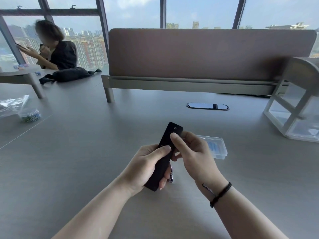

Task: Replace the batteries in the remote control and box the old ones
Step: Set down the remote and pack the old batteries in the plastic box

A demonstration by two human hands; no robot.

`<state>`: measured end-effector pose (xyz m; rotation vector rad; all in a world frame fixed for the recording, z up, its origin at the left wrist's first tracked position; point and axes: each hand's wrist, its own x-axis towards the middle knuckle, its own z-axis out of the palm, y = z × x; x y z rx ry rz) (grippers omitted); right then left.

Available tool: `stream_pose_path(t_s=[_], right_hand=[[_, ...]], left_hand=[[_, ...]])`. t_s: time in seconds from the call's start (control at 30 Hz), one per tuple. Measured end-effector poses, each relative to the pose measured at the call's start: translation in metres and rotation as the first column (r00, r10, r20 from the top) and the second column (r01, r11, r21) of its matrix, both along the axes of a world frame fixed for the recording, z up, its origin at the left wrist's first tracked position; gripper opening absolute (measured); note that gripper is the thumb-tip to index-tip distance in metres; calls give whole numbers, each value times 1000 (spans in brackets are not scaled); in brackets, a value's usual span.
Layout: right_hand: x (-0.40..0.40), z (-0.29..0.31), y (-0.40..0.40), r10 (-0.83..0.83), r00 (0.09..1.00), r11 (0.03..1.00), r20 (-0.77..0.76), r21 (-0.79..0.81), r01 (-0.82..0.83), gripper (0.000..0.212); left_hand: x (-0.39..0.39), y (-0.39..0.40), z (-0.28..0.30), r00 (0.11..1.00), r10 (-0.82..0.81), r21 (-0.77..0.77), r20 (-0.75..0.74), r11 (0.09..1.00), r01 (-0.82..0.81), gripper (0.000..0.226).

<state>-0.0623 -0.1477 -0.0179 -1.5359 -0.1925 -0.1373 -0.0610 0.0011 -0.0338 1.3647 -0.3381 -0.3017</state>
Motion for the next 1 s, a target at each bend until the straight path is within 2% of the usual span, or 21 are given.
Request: stream_pose_path(t_s=[0.23, 0.37, 0.43, 0.53, 0.67, 0.73, 0.8, 0.9, 0.93, 1.0], right_hand=[[5, -2, -3, -132, 989, 991, -61, 11, 133, 22], [8, -4, -5, -196, 977, 981, -81, -1, 196, 18], [11, -6, -5, -213, 972, 977, -96, -6, 214, 13], [14, -9, -6, -244, 964, 969, -110, -57, 239, 9], [18, -14, -10, -269, 958, 933, -97, -275, 234, 10], [18, -16, -13, -226, 970, 883, -91, -440, 164, 10], [15, -15, -16, -130, 986, 803, -105, -594, 43, 24], [7, -9, -21, 84, 979, 635, -185, -748, -196, 58], [5, -8, -22, 138, 972, 574, -191, -784, -236, 67], [4, -7, -22, 184, 972, 482, -144, -849, -217, 75]], left_hand=[[2, -3, -1, 995, 81, -5, -58, 997, -81, 40], [8, -5, -4, 966, 259, 85, -29, 963, -255, 29], [13, -3, -8, 924, 383, 170, 10, 910, -379, 27], [18, 4, -11, 830, 546, 329, 114, 767, -550, 29], [22, 15, -8, 720, 663, 395, 204, 617, -681, 25], [25, 20, -11, 676, 660, 506, 327, 482, -715, 23], [27, 23, -14, 672, 604, 596, 429, 369, -713, 22], [27, 24, -19, 713, 508, 671, 484, 307, -675, 32], [26, 24, -20, 726, 480, 695, 493, 286, -660, 38], [25, 23, -23, 732, 443, 715, 518, 246, -654, 45]])
